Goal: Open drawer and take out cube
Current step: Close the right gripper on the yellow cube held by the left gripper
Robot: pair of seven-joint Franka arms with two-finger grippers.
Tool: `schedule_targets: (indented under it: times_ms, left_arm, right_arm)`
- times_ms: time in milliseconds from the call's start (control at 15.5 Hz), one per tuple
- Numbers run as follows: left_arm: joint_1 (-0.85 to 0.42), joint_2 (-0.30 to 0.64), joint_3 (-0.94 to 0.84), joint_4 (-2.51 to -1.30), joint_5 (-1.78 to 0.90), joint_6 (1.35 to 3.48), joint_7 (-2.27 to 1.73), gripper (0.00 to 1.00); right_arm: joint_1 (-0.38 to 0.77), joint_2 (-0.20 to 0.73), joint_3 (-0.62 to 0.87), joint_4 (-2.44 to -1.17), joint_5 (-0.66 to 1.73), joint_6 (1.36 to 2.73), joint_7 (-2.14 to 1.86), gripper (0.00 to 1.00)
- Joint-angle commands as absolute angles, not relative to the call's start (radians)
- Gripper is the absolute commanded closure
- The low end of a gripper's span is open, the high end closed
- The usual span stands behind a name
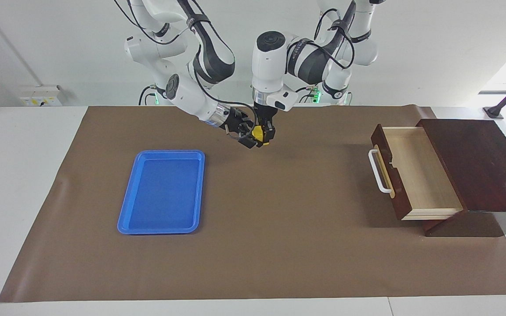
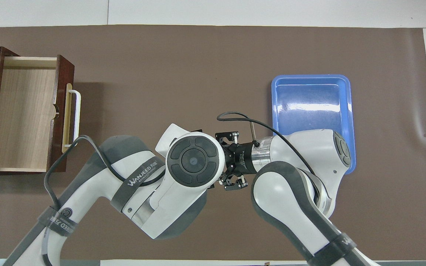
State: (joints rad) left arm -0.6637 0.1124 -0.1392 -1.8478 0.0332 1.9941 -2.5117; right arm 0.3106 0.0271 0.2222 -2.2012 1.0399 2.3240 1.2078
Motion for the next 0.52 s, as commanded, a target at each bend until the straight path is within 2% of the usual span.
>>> schedule_targets:
  times_ms: [0, 64, 129, 193, 258, 322, 451]
  left_arm:
    - [-0.681, 0.084, -0.121, -1.87, 0.021, 1.999, -2.499, 1.0]
    - [-0.68, 0.086, -0.121, -1.87, 0.021, 1.999, -2.499, 1.0]
    - [-0.68, 0.086, -0.121, -1.87, 0.021, 1.999, -2.499, 1.0]
    - [-0.68, 0.086, -0.121, -1.87, 0.021, 1.999, -2.499, 1.0]
    - [-0.68, 0.086, -0.121, -1.87, 0.021, 1.999, -2.499, 1.0]
    - [-0.68, 0.086, -0.121, -1.87, 0.021, 1.999, -2.499, 1.0]
    - [-0.68, 0.086, -0.121, -1.87, 0.021, 1.999, -2.499, 1.0]
  right_arm:
    - [0.313, 0.032, 0.222, -2.2, 1.069, 2.342, 1.192, 0.04]
    - [0.313, 0.032, 0.222, -2.2, 1.069, 2.344, 1.193, 0.05]
    - [0.314, 0.032, 0.222, -2.2, 1.069, 2.345, 1.195, 0.16]
    - [0.314, 0.032, 0.222, -2.198, 1.069, 2.347, 1.198, 0.39]
    - [0.314, 0.034, 0.222, -2.198, 1.069, 2.352, 1.209, 0.82]
    - [0.316, 0.035, 0.222, -2.197, 1.069, 2.362, 1.218, 1.0]
    - [0.319, 0.038, 0.222, -2.194, 1.068, 2.37, 1.223, 1.0]
